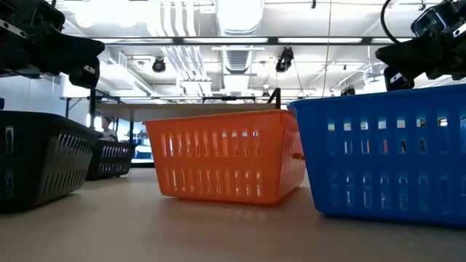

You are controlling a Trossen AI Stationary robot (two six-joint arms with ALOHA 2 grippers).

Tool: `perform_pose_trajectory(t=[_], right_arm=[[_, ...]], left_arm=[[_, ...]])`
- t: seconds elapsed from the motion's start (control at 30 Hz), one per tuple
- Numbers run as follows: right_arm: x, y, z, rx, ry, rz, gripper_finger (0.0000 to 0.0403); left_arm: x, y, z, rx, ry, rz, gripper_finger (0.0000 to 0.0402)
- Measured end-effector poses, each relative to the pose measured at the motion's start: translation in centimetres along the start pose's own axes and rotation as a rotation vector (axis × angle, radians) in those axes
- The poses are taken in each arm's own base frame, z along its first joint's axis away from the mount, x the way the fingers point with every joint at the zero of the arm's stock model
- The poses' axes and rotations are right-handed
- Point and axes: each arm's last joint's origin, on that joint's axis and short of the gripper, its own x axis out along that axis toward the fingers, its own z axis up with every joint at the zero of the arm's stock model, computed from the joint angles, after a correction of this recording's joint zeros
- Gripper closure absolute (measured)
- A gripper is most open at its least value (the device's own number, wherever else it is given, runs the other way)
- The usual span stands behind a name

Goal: Stack baskets on shelf by color

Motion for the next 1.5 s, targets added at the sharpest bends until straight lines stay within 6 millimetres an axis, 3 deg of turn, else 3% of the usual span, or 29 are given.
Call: perform_pose_trajectory(t=[0.9,1.0,1.13,1.3,1.4,1.5], right_arm=[[0.0,0.0,0.0,0.0,0.0,0.0,0.0394],[0.0,0.0,0.0,0.0,0.0,0.0,0.0394],[0.0,0.0,0.0,0.0,0.0,0.0,0.0394],[0.0,0.0,0.0,0.0,0.0,0.0,0.0394],[0.0,0.0,0.0,0.0,0.0,0.0,0.0394],[0.0,0.0,0.0,0.0,0.0,0.0,0.0394]], left_arm=[[0.0,0.0,0.0,0.002,0.0,0.0,0.0402],[0.0,0.0,0.0,0.075,-0.005,0.005,0.0402],[0.0,0.0,0.7,0.201,-0.077,0.012,0.0402],[-0.5,-0.1,3.0,0.178,-0.311,0.025,0.0402],[-0.9,-0.1,4.3,0.077,-0.455,0.009,0.0402],[-1.0,-0.2,4.9,0.108,-0.53,-0.002,0.0402]])
